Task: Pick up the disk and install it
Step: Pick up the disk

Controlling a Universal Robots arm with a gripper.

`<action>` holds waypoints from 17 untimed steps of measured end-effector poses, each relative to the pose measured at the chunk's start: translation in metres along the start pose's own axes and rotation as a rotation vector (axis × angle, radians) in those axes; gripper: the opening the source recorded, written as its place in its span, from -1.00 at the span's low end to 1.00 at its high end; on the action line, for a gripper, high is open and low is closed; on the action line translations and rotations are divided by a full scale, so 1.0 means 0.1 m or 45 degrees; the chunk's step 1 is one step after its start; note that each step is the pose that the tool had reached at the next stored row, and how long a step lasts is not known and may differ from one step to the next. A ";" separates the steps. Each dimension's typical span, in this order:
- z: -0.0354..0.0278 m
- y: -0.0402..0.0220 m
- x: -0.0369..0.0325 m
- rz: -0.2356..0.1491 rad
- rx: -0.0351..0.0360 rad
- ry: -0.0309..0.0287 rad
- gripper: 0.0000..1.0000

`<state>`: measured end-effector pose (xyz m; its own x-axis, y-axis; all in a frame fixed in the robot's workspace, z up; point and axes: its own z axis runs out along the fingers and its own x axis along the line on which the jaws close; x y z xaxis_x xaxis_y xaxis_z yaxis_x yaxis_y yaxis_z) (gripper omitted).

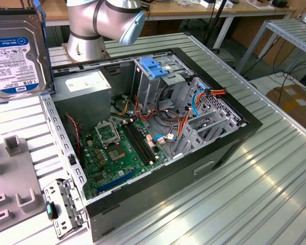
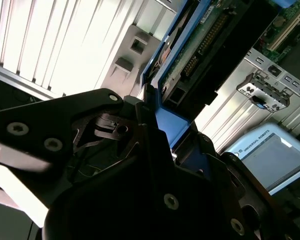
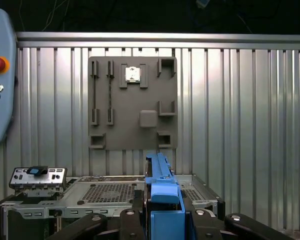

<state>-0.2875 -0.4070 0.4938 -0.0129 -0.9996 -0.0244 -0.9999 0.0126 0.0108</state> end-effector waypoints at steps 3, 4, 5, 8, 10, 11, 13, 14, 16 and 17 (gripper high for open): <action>0.000 -0.040 -0.001 0.000 0.0001 -0.0001 -0.26; 0.000 -0.055 -0.001 0.000 0.0000 0.0000 -0.26; 0.000 -0.072 -0.001 0.000 0.0001 -0.0001 -0.26; -0.001 -0.120 -0.002 0.000 0.0001 0.0000 -0.26; -0.001 -0.170 -0.002 0.000 0.0001 -0.0001 -0.26; -0.002 -0.202 -0.003 0.000 0.0000 0.0000 -0.26; -0.002 -0.234 -0.003 0.000 0.0000 0.0000 -0.26; -0.002 -0.249 -0.003 0.000 0.0001 0.0000 -0.26; -0.003 -0.291 -0.004 0.000 0.0001 -0.0001 -0.26; -0.003 -0.306 -0.004 0.000 0.0001 -0.0001 -0.26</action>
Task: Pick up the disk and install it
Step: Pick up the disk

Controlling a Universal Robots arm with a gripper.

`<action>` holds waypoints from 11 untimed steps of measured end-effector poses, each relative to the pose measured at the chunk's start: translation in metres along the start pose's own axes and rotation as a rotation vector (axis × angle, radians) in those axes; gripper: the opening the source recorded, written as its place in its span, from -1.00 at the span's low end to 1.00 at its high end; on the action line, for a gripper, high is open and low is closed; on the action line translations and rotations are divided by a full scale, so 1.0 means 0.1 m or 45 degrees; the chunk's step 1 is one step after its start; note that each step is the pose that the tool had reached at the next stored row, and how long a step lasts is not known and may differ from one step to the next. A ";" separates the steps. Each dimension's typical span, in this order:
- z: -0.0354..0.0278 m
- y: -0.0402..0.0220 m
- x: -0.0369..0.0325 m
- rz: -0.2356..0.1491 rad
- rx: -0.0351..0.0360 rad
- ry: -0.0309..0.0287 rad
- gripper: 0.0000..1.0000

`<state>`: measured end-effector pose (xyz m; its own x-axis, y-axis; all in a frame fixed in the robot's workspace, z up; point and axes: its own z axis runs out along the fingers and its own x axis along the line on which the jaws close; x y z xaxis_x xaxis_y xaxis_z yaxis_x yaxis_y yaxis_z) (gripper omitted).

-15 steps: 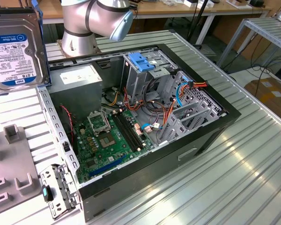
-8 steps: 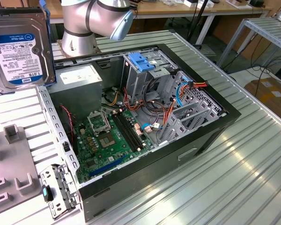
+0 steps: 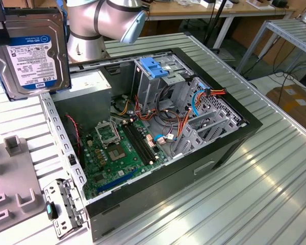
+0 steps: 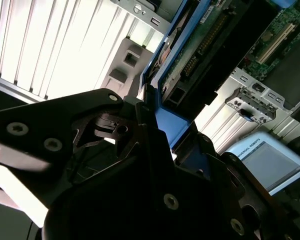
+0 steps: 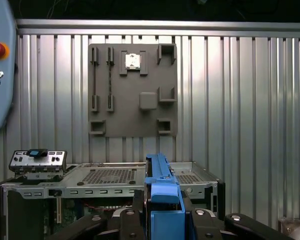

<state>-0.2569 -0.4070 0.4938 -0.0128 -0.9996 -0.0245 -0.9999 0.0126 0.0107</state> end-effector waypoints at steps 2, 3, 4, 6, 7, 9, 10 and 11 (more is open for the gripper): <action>0.000 -0.056 -0.001 0.000 0.0001 0.0000 -0.26; -0.001 -0.078 -0.001 0.000 0.0000 0.0000 -0.26; -0.001 -0.094 -0.001 0.000 0.0000 0.0000 -0.26; -0.001 -0.132 -0.002 0.000 0.0001 0.0000 -0.26; -0.002 -0.151 -0.002 0.000 0.0000 0.0000 -0.26; -0.002 -0.191 -0.002 0.000 0.0000 0.0000 -0.26; -0.002 -0.207 -0.003 0.000 0.0000 0.0000 -0.26; -0.003 -0.247 -0.003 0.000 -0.0001 0.0001 -0.26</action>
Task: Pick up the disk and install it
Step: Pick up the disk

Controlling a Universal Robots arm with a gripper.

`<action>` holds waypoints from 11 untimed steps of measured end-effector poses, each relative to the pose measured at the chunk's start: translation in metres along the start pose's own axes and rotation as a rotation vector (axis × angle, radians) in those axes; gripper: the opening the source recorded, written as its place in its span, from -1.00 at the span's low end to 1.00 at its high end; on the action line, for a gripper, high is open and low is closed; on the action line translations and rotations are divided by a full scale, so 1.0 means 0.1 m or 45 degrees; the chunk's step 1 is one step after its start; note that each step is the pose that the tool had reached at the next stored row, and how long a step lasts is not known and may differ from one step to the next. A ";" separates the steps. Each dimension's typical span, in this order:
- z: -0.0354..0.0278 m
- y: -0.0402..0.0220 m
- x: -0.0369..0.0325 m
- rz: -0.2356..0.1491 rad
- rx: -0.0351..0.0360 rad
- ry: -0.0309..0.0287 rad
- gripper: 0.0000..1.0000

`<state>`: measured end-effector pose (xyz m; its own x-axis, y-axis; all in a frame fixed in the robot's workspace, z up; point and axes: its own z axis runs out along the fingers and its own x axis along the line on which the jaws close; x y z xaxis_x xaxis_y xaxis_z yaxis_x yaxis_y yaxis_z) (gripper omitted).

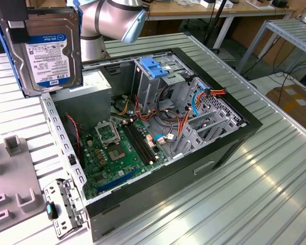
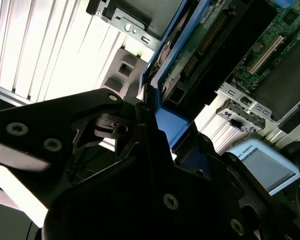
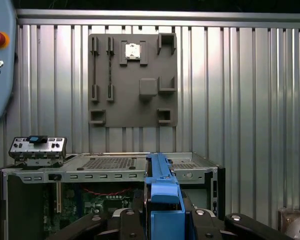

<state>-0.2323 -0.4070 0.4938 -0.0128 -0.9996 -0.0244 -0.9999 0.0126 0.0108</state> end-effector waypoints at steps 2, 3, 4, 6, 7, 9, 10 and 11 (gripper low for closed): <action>0.000 -0.037 0.000 0.000 0.0001 -0.0001 -0.26; 0.000 -0.069 -0.001 0.000 0.0001 -0.0001 -0.26; 0.000 -0.091 -0.001 0.000 0.0002 -0.0001 -0.26; -0.001 -0.150 -0.002 0.000 0.0001 -0.0001 -0.26; -0.001 -0.190 -0.003 0.000 0.0001 -0.0001 -0.26; -0.001 -0.238 -0.003 0.000 0.0001 0.0000 -0.26; -0.002 -0.260 -0.003 0.000 0.0001 0.0000 -0.26; -0.002 -0.284 -0.004 0.000 0.0001 0.0000 -0.26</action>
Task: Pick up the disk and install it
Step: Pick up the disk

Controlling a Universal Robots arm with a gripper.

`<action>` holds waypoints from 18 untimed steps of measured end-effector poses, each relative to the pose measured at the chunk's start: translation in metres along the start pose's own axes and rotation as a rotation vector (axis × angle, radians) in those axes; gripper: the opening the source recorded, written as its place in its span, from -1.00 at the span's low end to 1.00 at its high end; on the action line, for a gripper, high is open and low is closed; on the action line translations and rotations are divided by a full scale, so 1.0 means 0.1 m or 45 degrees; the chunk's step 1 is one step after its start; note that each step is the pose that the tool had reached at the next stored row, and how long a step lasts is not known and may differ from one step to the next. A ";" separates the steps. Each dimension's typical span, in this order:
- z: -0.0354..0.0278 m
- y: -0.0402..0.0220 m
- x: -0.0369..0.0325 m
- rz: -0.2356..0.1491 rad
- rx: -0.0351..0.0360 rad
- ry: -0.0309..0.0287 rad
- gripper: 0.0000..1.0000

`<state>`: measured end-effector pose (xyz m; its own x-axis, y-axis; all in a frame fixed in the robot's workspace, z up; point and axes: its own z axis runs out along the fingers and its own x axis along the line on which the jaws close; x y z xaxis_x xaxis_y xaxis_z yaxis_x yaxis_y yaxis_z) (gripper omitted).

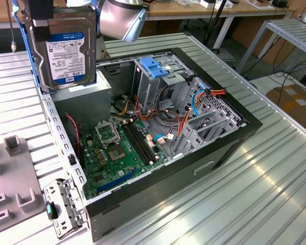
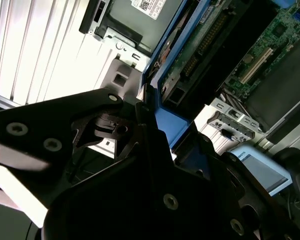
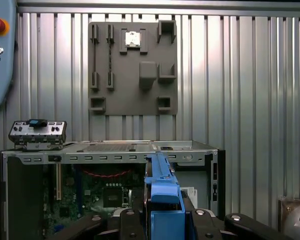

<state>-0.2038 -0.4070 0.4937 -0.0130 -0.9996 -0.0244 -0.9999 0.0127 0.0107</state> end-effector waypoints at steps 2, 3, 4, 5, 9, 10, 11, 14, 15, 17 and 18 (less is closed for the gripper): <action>0.000 -0.051 0.000 0.000 0.0000 0.0000 -0.26; 0.000 -0.073 -0.001 0.000 0.0000 0.0000 -0.26; 0.000 -0.093 -0.001 0.000 0.0000 0.0000 -0.26; -0.001 -0.125 -0.001 0.000 0.0000 0.0000 -0.26; -0.002 -0.245 -0.003 0.000 0.0001 -0.0001 -0.26; -0.002 -0.261 -0.003 0.000 0.0001 0.0000 -0.26; -0.003 -0.291 -0.004 0.000 0.0000 0.0000 -0.26; -0.003 -0.398 -0.005 0.000 0.0000 0.0000 -0.26; -0.004 -0.425 -0.005 0.000 0.0000 0.0000 -0.26; -0.004 -0.471 -0.006 0.000 0.0000 -0.0001 -0.26; -0.004 -0.509 -0.007 0.000 0.0000 0.0000 -0.26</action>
<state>-0.1529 -0.4070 0.4936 -0.0129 -0.9996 -0.0244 -0.9999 0.0126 0.0108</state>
